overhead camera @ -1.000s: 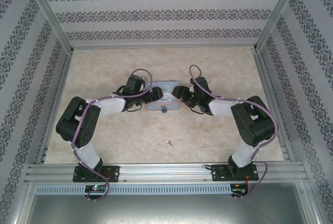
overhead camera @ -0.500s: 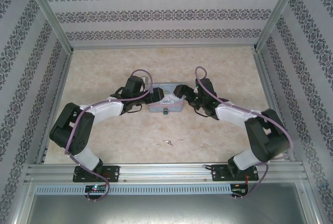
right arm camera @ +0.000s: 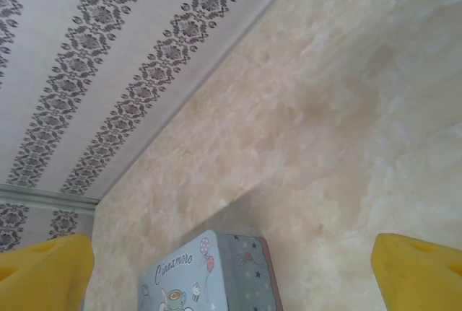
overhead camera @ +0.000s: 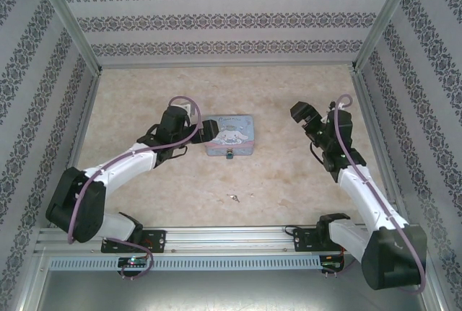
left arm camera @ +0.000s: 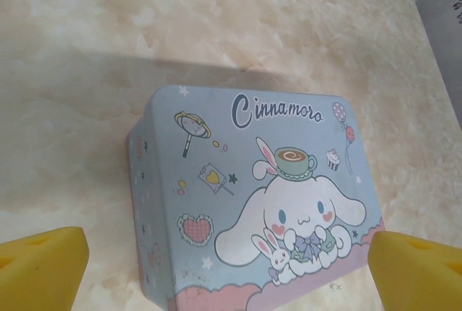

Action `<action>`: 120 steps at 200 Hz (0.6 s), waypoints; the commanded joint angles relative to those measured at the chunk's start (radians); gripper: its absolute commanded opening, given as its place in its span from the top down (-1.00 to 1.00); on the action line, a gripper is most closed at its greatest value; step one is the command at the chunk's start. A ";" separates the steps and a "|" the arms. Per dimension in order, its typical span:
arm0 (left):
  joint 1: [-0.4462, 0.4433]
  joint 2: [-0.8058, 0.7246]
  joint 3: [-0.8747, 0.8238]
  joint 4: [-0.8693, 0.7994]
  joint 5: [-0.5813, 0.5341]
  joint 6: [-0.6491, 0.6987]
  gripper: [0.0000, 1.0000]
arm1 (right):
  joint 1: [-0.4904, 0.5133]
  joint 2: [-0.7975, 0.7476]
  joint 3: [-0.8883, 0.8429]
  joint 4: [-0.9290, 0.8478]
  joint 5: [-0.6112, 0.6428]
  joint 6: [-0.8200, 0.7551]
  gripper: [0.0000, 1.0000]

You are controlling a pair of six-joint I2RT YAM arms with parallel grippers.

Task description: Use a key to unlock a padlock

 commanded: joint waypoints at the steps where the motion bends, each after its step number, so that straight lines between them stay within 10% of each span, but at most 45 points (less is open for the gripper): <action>1: 0.013 -0.070 -0.022 -0.041 -0.018 0.020 -0.99 | -0.035 -0.022 -0.016 -0.046 -0.021 0.003 -0.96; 62: 0.011 -0.216 -0.033 -0.132 -0.024 0.022 -0.99 | -0.025 0.069 -0.014 -0.032 -0.284 -0.095 -0.47; 120: 0.012 -0.257 -0.028 -0.190 -0.055 0.002 -0.99 | 0.418 0.259 0.050 -0.253 -0.097 -0.304 -0.26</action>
